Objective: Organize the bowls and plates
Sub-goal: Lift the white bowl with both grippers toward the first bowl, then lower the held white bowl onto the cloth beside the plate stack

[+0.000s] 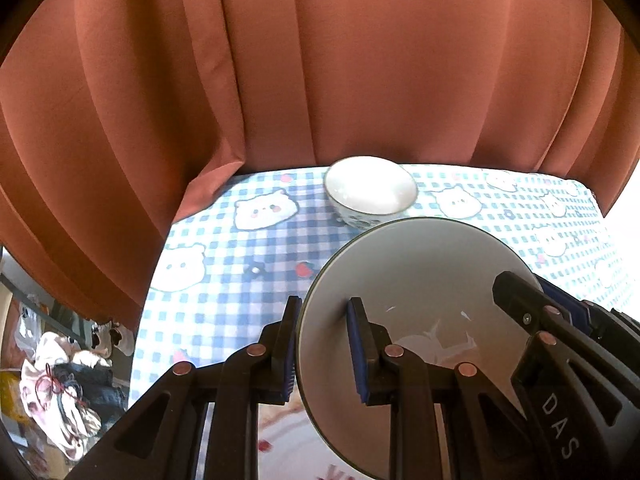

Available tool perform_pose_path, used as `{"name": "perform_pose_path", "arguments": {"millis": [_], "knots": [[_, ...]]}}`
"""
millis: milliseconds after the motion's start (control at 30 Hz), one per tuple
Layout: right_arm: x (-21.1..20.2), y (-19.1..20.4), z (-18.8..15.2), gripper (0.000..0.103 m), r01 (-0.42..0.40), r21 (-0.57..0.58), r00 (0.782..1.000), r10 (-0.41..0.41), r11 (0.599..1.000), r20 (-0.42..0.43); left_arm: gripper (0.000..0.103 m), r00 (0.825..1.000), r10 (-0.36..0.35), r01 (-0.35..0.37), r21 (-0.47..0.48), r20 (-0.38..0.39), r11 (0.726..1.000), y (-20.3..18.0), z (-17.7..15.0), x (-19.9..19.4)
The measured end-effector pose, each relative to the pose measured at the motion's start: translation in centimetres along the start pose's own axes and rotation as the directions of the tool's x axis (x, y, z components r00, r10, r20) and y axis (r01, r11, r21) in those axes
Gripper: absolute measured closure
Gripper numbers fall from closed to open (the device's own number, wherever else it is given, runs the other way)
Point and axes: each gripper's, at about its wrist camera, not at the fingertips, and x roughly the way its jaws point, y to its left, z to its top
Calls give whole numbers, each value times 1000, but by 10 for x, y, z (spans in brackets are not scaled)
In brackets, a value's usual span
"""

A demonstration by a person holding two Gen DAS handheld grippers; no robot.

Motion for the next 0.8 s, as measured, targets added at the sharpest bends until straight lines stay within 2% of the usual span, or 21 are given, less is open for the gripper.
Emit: {"name": "perform_pose_path", "arguments": {"millis": [433,800], "knots": [[-31,-78,-4,83,-54,-43,999,54,998,2,82,999,31,-31,-38,9,999,-74,-15,-24],[-40,-130,-24,83,-78,-89,997,78,993,-6,82,999,45,-46,-64,-10,997,-125,-51,-30]]}}
